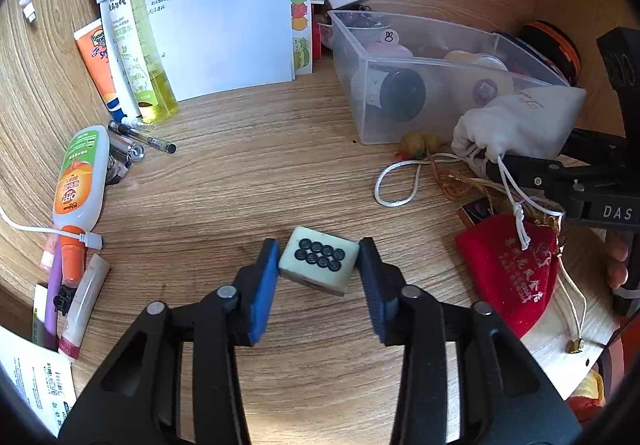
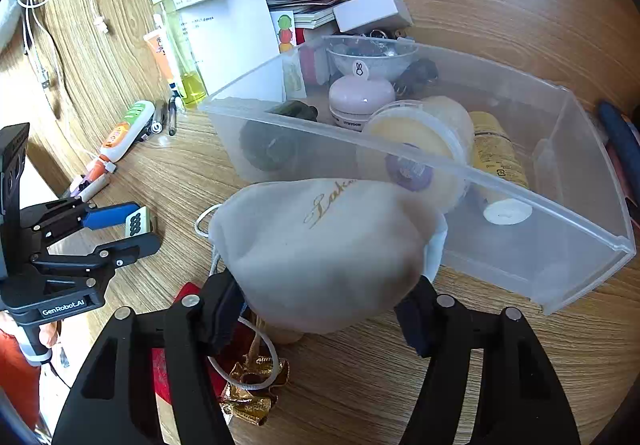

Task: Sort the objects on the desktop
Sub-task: 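Grasp the domino tile with the left tool while the right tool grasps the white pouch, then lift the domino tile and white pouch toward the clear box with both tools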

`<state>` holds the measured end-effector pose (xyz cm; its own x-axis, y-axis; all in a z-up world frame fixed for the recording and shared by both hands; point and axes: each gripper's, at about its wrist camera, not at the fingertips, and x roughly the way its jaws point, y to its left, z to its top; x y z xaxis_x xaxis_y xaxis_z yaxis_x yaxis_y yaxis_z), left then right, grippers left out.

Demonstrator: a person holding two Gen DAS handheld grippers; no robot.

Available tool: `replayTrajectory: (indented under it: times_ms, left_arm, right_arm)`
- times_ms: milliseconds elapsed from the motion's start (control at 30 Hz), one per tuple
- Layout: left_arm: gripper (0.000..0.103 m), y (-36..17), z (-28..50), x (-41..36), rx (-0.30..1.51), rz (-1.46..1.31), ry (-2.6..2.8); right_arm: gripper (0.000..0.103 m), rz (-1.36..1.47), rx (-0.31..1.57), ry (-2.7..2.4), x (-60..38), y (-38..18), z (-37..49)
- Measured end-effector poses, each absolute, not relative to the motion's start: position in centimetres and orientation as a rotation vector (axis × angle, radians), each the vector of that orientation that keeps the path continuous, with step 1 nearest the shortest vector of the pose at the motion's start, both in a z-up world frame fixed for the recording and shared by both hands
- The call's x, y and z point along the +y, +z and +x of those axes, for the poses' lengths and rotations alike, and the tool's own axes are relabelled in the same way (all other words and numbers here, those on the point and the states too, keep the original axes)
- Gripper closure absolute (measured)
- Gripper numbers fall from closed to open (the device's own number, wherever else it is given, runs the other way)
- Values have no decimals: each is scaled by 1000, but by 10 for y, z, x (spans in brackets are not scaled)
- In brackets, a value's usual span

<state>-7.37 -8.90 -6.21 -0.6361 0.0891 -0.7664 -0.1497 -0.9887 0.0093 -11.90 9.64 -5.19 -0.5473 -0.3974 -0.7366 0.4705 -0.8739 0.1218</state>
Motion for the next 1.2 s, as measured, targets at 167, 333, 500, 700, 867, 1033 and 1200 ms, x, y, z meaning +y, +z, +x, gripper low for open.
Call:
replayTrajectory:
  times_ms: [167,333,500,700,867,1033,1200]
  left_arm:
    - [64,-63,-72,-88,97,-1280,2735]
    - [64,-64,-70,-87,79,-1285,2740]
    - [64,-61,-67,-83,65,-1268,2751]
    - [64,-50,-62,-77,53,-1219,2778]
    - [64,-37,-58,-73,63,-1170,2801]
    - [64,-24,-52,-65,86,-1110,2813]
    - [64,-13,-51,-57,88,-1067,2816]
  right_arm:
    - [52,1096,72,-2377,102,-49,-118]
    - [60,1095,-1,-2351,113,-44,-118]
    - [66,1081,-55,-2340,126,-37,-113]
    - [67,1066,-104,-2351,141,-31,-106]
    - [67,1031,-127,-2365,153,-21,-98]
    - [67,986,-128,-2381,165,-9,-90]
    - [67,936,-109,-2409,175,4,-82]
